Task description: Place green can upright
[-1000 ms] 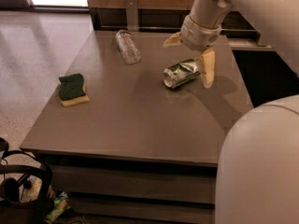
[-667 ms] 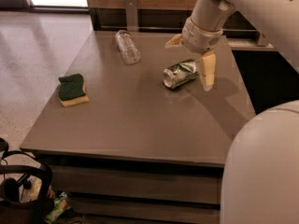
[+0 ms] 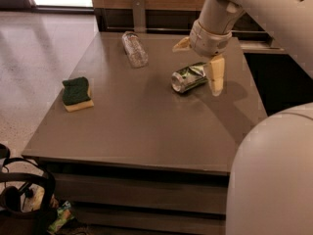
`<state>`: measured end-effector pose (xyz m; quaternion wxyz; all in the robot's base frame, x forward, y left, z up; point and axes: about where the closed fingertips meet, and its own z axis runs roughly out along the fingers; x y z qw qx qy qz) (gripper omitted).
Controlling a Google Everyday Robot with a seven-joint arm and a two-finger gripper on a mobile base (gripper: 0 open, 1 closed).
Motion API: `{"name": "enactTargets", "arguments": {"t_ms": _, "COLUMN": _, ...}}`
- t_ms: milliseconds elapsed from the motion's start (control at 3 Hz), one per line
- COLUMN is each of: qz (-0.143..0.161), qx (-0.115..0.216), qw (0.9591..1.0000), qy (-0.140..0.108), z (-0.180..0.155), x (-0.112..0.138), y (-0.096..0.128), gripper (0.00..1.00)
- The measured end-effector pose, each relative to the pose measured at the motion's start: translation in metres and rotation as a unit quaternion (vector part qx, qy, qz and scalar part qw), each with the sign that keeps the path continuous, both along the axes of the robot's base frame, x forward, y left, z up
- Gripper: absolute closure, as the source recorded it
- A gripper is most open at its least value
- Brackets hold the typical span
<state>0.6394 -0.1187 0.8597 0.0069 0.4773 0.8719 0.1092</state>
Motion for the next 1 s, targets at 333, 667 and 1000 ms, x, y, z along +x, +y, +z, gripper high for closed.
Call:
{"name": "enactTargets", "arguments": {"t_ms": 333, "qz": 0.008, "qx": -0.004, "qw": 0.9999, "qy": 0.008, "z": -0.006, "x": 0.007, "y": 0.007, "gripper": 0.0}}
{"name": "enactTargets", "arguments": {"t_ms": 667, "qz": 0.012, "qx": -0.011, "qw": 0.9997, "qy": 0.021, "z": -0.016, "x": 0.013, "y": 0.011, "gripper": 0.02}}
{"name": "enactTargets", "arguments": {"t_ms": 1000, "qz": 0.029, "qx": -0.012, "qw": 0.9994, "qy": 0.016, "z": -0.017, "x": 0.013, "y": 0.012, "gripper": 0.23}}
